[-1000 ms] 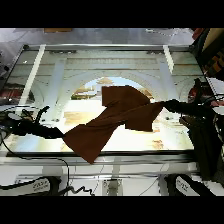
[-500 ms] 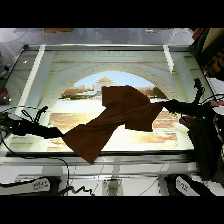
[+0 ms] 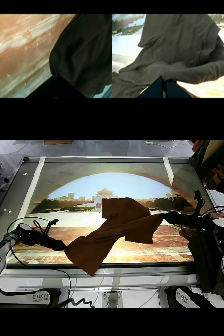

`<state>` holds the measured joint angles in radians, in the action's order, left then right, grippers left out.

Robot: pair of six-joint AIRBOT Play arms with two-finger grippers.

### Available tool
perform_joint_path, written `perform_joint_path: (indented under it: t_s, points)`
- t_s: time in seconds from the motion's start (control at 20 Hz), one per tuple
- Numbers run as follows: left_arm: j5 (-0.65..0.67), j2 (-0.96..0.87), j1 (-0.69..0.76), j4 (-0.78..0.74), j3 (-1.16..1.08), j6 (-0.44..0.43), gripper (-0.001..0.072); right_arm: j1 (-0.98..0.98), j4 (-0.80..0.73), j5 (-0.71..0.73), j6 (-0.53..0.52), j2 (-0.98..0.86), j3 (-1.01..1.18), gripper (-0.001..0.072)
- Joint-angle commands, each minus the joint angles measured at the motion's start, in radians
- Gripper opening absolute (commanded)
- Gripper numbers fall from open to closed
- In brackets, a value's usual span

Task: Fold the clothes and pants, and hang the long-sleeved shirts on hangers.

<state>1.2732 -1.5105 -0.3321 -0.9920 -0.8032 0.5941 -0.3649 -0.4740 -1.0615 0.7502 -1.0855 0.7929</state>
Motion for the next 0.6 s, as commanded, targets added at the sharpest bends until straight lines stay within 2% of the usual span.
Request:
perform_joint_path:
  t_s: [0.0, 0.2, 0.3, 0.45, 0.55]
  points:
    - [-0.012, 0.013, 0.019, 0.004, -0.089, 0.068, 0.0006, 0.000, 0.003, 0.001, 0.000, 0.001, 0.031, 0.0010]
    - [-0.021, 0.113, 0.006, -0.058, -0.392, 0.171, 0.0006, 0.000, -0.025, -0.002, 0.063, 0.001, 0.216, 0.0011]
    - [-0.068, 0.179, 0.005, -0.090, -0.551, 0.219, 0.0006, 0.000, -0.034, -0.029, 0.078, 0.001, 0.336, 0.0011]
    - [-0.260, 0.314, 0.005, -0.097, -0.699, 0.283, 0.0006, 0.000, -0.035, -0.098, 0.079, 0.005, 0.521, 0.0011]
    - [-0.459, 0.433, 0.006, -0.096, -0.722, 0.294, 0.0006, 0.000, -0.035, -0.123, 0.080, 0.027, 0.636, 0.0011]
